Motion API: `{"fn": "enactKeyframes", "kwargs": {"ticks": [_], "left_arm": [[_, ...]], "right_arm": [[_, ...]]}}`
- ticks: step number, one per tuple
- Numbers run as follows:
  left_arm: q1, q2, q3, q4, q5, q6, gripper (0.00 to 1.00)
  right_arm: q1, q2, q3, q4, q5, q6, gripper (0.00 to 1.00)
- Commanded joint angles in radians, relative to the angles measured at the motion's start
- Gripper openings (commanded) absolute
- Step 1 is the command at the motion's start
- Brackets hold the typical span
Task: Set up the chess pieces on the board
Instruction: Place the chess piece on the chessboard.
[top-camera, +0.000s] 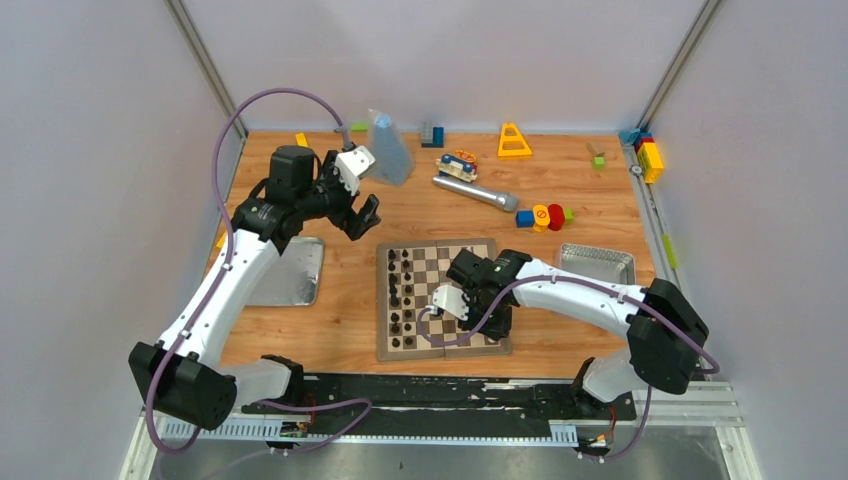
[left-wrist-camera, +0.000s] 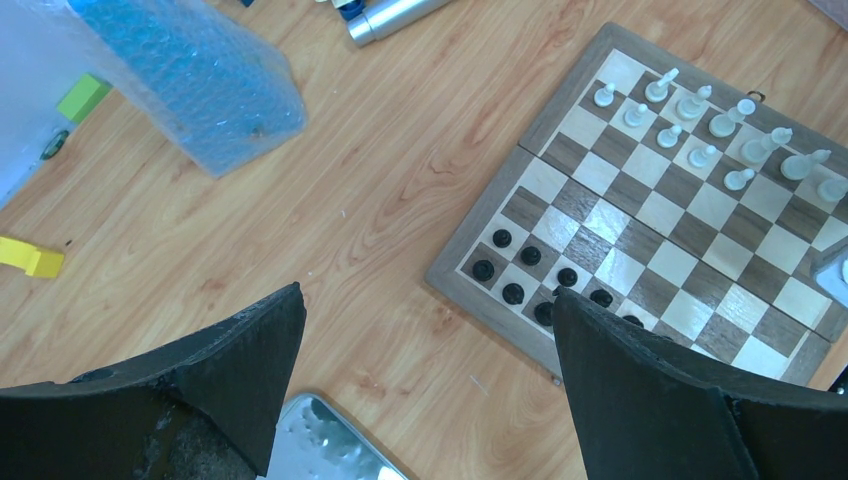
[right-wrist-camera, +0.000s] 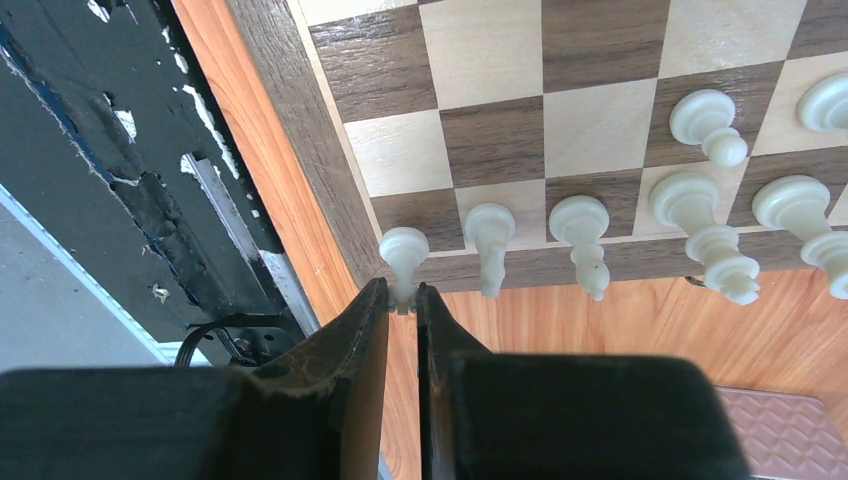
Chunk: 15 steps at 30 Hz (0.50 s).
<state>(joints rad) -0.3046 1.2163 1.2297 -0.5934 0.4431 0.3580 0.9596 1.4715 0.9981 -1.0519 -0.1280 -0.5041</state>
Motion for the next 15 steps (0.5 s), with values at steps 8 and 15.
{"fn": "enactKeyframes", "kwargs": {"ticks": [8,15], "left_arm": [[0.011,-0.037,0.007,0.035,0.013,0.012,1.00],[0.012,-0.042,0.005,0.035,0.014,0.014,1.00]], "right_arm": [[0.008,0.016,0.035,0.028,0.022,0.017,0.00],[0.011,0.024,0.033,0.030,0.016,0.022,0.00]]}}
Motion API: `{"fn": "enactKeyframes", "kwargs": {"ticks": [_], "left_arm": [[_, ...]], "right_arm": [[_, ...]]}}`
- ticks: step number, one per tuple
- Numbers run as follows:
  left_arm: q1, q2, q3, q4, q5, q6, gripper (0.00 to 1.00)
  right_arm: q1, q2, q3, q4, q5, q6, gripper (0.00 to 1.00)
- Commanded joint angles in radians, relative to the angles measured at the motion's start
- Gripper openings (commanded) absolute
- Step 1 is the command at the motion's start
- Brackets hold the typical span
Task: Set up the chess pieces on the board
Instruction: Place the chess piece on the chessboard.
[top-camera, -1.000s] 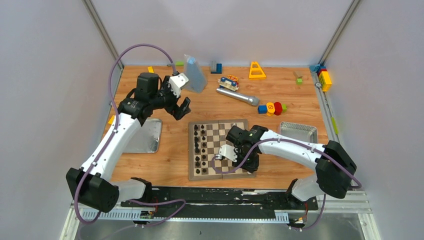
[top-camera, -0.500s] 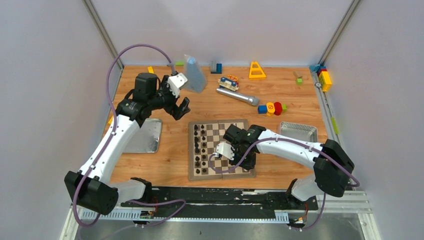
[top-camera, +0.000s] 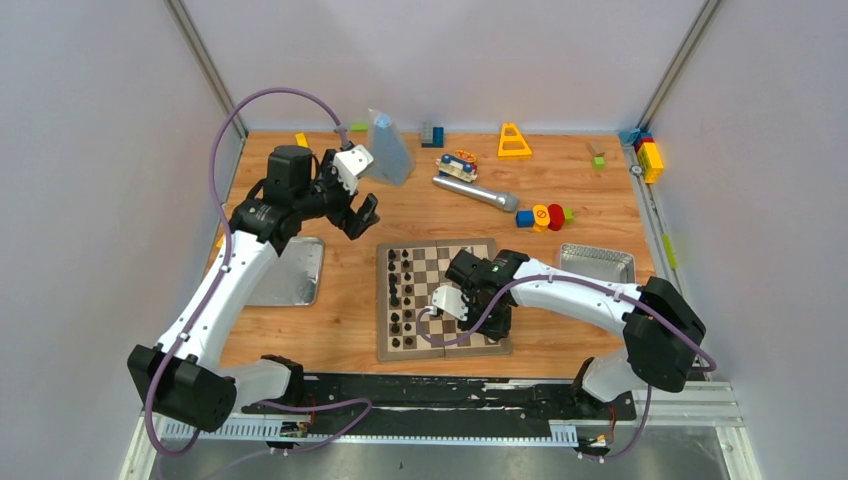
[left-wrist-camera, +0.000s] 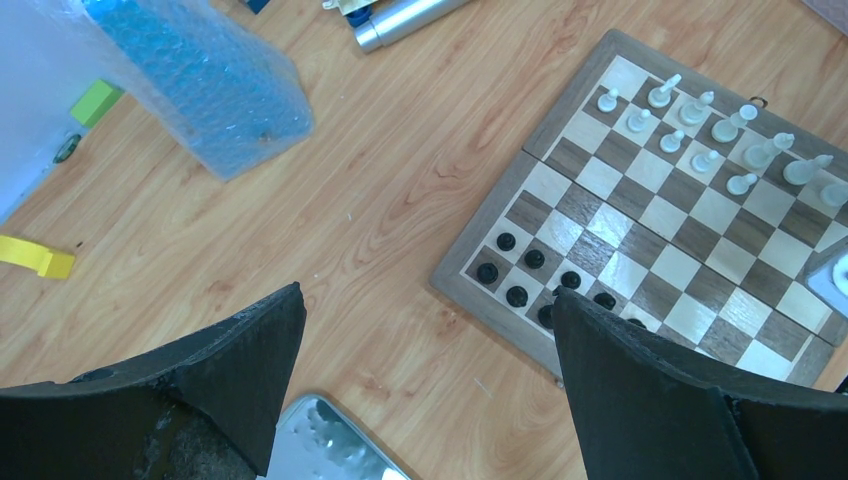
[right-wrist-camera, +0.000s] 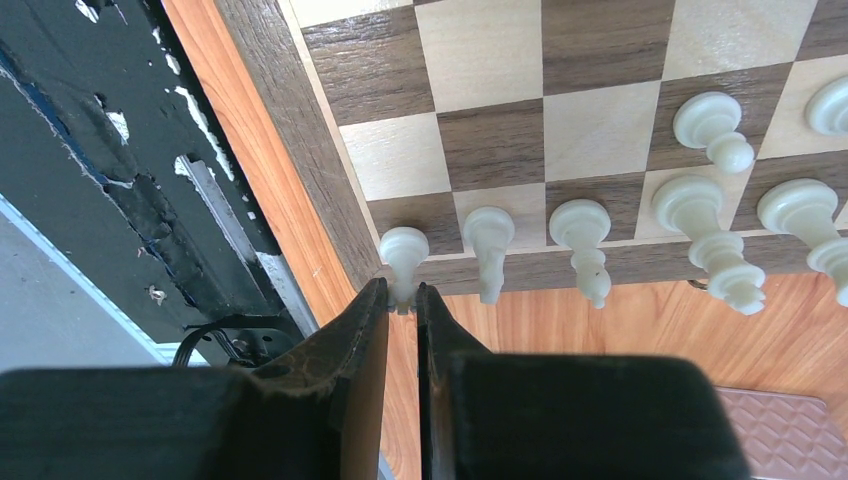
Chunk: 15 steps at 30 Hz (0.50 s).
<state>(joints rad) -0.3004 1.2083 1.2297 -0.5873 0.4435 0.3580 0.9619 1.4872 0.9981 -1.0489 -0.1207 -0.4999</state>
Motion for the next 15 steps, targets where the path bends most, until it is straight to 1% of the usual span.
{"fn": "enactKeyframes", "kwargs": {"ticks": [1,9,15], "left_arm": [[0.008,-0.035,0.005,0.029,0.015,0.015,1.00],[0.010,-0.038,0.000,0.033,0.015,0.015,1.00],[0.012,-0.043,-0.005,0.034,0.016,0.016,1.00]], "right_arm": [[0.011,0.009,0.031,0.028,0.009,0.019,0.00],[0.018,0.015,0.028,0.030,0.019,0.024,0.03],[0.021,0.020,0.027,0.031,0.027,0.026,0.07]]}}
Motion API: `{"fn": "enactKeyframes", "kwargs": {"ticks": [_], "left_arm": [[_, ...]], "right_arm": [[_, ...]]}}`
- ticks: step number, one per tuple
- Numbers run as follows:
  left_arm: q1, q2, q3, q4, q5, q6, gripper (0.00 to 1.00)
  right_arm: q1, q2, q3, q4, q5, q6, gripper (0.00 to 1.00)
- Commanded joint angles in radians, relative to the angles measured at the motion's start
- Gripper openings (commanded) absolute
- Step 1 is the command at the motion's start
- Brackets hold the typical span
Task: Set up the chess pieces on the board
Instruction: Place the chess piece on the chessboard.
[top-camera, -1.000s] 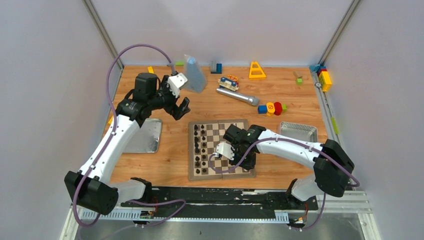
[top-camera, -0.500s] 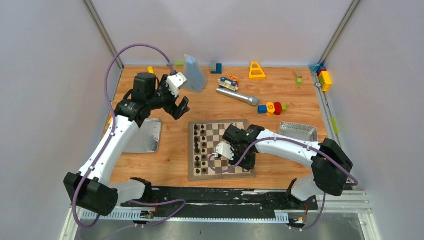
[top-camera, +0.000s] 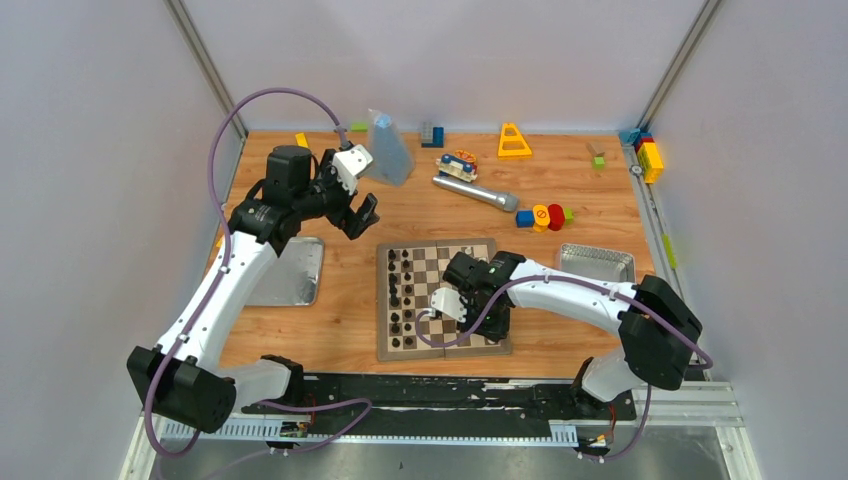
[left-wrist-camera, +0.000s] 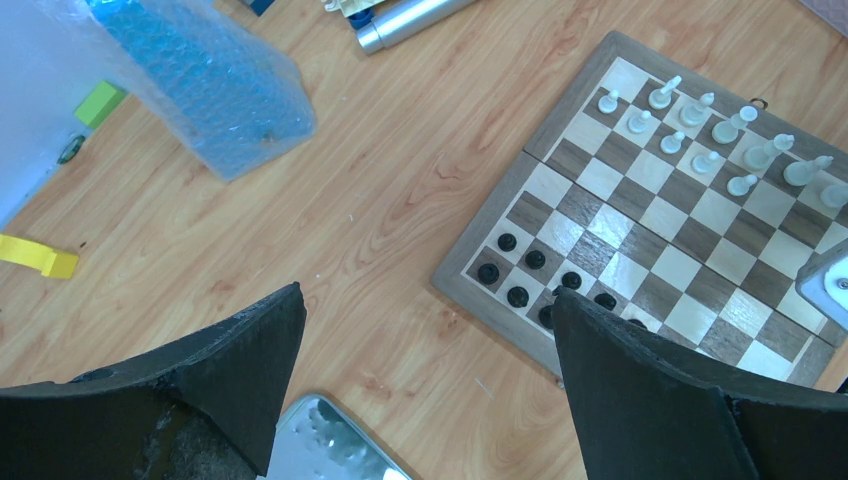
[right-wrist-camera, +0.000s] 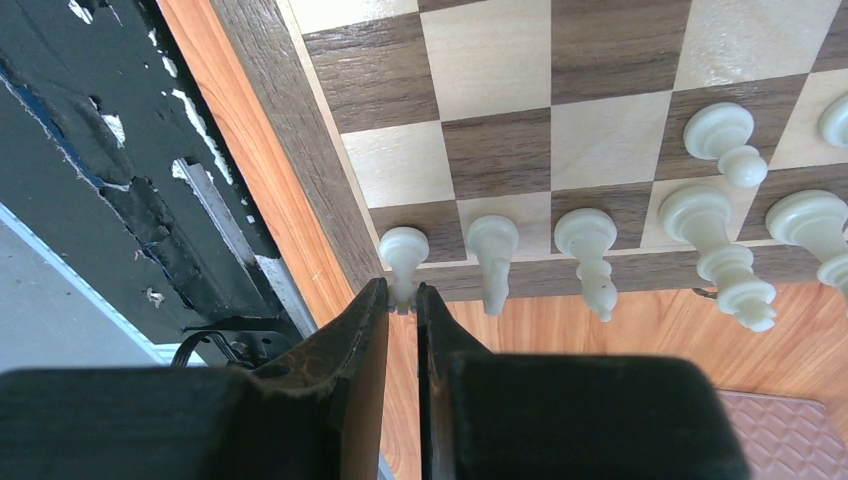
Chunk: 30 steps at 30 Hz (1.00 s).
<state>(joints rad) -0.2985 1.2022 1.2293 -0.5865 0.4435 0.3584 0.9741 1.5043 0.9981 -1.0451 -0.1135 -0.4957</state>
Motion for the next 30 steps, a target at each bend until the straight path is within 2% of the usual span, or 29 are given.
{"fn": "enactKeyframes", "kwargs": {"ticks": [1,6,15,24,30], "left_arm": [[0.010,-0.038,-0.005,0.034,0.016,0.016,1.00],[0.010,-0.042,-0.008,0.034,0.017,0.014,1.00],[0.012,-0.046,-0.012,0.033,0.013,0.017,1.00],[0.013,-0.046,-0.006,0.023,0.008,0.027,1.00],[0.012,-0.046,0.003,0.016,0.013,0.028,1.00]], "right_arm": [[0.010,0.003,0.026,0.028,0.021,0.023,0.09],[0.012,0.001,0.028,0.028,0.032,0.028,0.16],[0.014,-0.020,0.034,0.018,0.042,0.029,0.41],[-0.010,-0.136,0.038,-0.037,0.031,0.009,0.43],[-0.174,-0.265,0.094,-0.104,-0.092,-0.030,0.43]]}}
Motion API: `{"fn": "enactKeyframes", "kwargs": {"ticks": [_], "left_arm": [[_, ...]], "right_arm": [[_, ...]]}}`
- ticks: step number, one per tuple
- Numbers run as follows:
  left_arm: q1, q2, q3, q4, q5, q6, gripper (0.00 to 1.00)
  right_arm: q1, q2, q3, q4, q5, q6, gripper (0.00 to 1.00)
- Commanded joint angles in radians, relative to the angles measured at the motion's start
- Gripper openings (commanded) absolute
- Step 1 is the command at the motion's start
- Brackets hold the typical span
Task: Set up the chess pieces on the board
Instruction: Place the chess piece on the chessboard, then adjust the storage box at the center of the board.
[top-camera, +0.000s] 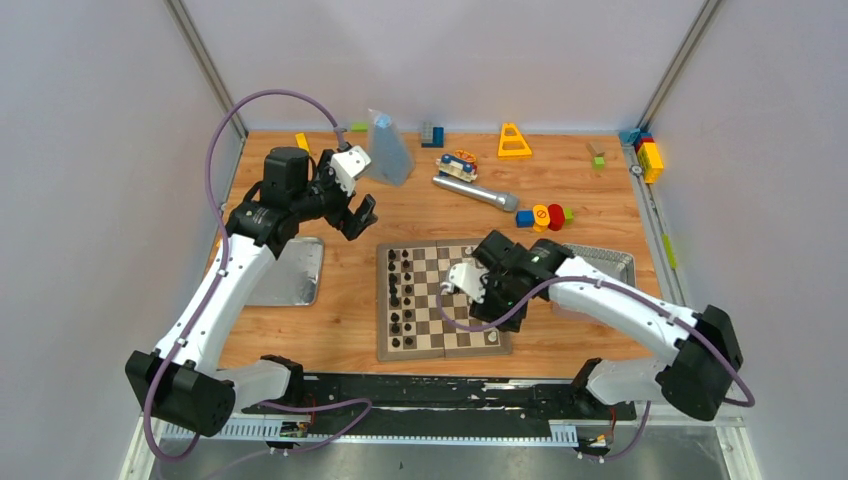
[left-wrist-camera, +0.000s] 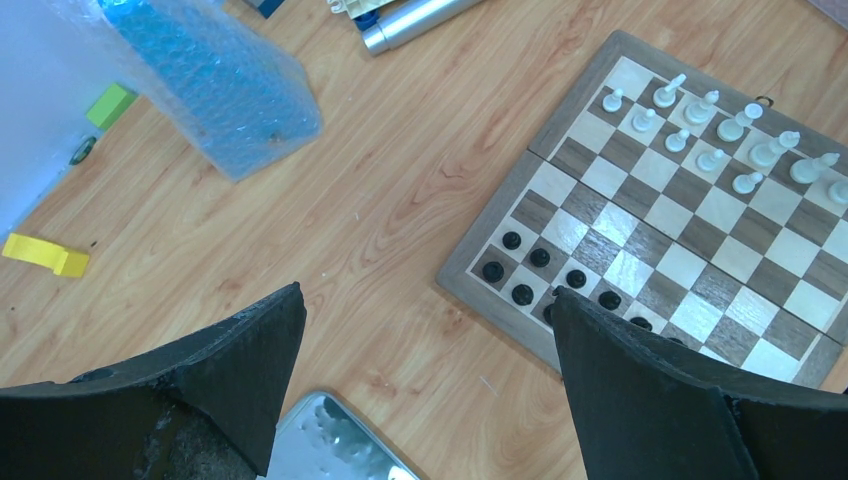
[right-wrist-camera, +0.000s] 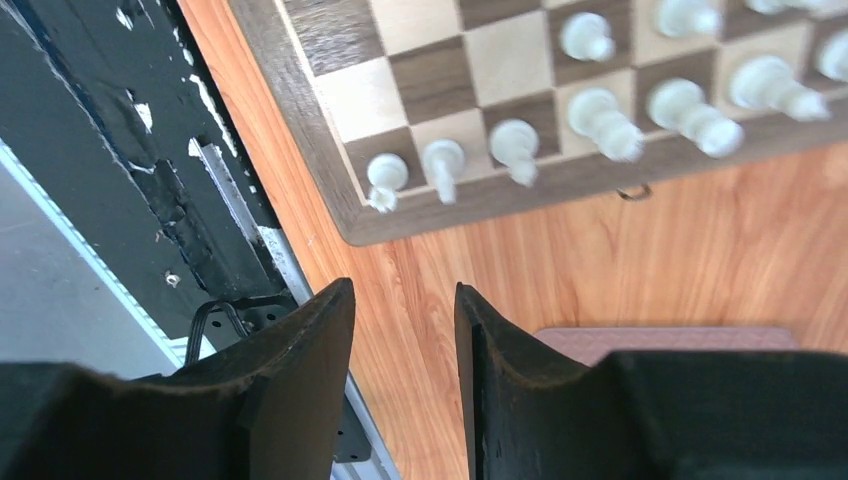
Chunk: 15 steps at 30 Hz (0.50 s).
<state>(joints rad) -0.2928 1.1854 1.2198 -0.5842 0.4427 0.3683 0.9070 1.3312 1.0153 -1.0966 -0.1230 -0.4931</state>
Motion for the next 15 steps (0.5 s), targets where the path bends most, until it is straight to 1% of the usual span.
{"fn": "enactKeyframes", "kwargs": {"ticks": [1,4,7,10,11,12,13,15], "left_arm": [[0.007,-0.029,0.012,0.014,0.015,0.018,1.00],[0.007,-0.029,0.011,0.015,0.020,0.018,1.00],[0.007,-0.028,0.007,0.016,0.036,0.026,1.00],[0.008,-0.025,-0.002,0.019,0.055,0.039,1.00],[0.008,-0.022,-0.008,0.021,0.070,0.041,1.00],[0.008,-0.023,-0.011,0.023,0.079,0.045,1.00],[0.007,-0.021,-0.017,0.026,0.098,0.047,1.00],[0.007,-0.011,-0.018,0.022,0.133,0.053,1.00]], "right_arm": [[-0.151,-0.111,0.090,-0.063,-0.109,-0.043,0.43],[-0.329,-0.163,0.114,-0.077,-0.174,-0.079,0.43],[-0.544,-0.196,0.111,-0.077,-0.218,-0.120,0.43],[-0.775,-0.189,0.097,-0.063,-0.271,-0.163,0.44],[-0.839,-0.181,0.090,-0.049,-0.276,-0.175,0.44],[-0.929,-0.171,0.081,-0.033,-0.276,-0.184,0.44],[-0.981,-0.153,0.072,-0.017,-0.270,-0.193,0.44],[-1.040,-0.109,0.054,0.013,-0.243,-0.213,0.43]]}}
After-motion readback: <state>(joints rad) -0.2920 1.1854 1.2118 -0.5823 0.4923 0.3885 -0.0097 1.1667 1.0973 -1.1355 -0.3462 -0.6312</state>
